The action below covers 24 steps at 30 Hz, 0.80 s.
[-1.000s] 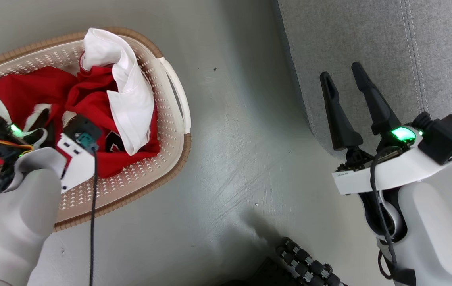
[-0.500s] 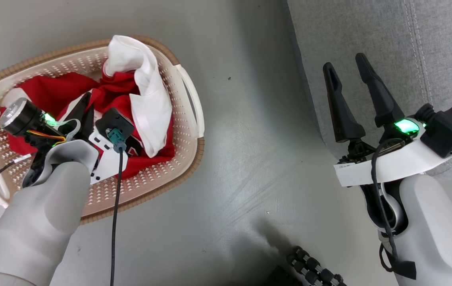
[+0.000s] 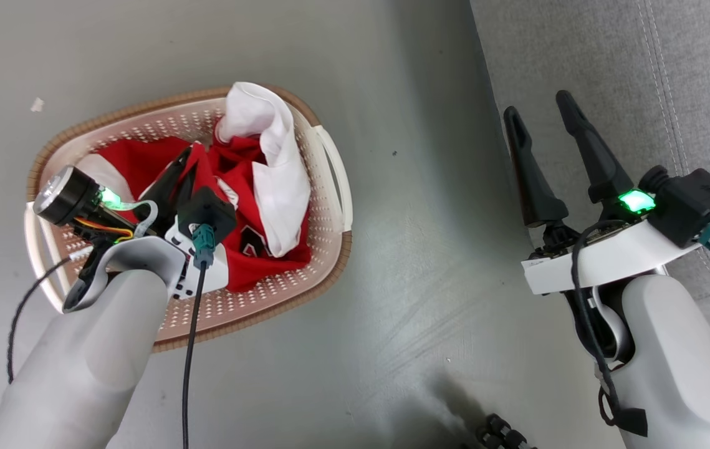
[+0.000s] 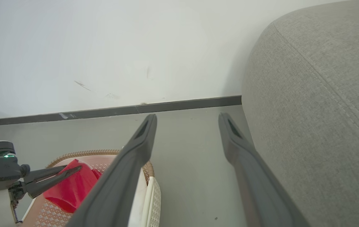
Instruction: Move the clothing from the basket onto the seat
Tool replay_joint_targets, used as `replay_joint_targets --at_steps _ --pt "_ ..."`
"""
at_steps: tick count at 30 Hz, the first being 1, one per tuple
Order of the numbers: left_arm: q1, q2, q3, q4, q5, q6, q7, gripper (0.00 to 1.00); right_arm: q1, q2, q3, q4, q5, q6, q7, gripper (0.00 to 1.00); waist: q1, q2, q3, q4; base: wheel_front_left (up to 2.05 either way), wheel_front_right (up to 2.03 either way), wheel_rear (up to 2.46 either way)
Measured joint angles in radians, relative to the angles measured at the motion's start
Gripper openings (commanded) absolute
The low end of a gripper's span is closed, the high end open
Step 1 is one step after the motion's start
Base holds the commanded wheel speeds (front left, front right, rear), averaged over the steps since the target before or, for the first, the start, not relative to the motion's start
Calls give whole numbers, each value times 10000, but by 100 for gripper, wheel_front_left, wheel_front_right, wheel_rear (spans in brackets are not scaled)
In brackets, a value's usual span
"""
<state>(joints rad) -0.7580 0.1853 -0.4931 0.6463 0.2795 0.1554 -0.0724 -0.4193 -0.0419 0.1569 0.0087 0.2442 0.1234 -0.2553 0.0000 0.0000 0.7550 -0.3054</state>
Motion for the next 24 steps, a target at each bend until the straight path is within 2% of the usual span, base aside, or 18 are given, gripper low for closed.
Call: replay_joint_targets --at_steps 12,24 --pt "954 -13 435 -1762 -1051 -188 -754 0 -151 -42 295 594 -1126 2 -2 100 0 0 -1070 701 0 0 0" --pt "1336 230 573 -3308 -1206 -278 -1151 0 -150 -692 963 1089 -1225 2 0 100 0 0 -2121 1354 0 0 0"
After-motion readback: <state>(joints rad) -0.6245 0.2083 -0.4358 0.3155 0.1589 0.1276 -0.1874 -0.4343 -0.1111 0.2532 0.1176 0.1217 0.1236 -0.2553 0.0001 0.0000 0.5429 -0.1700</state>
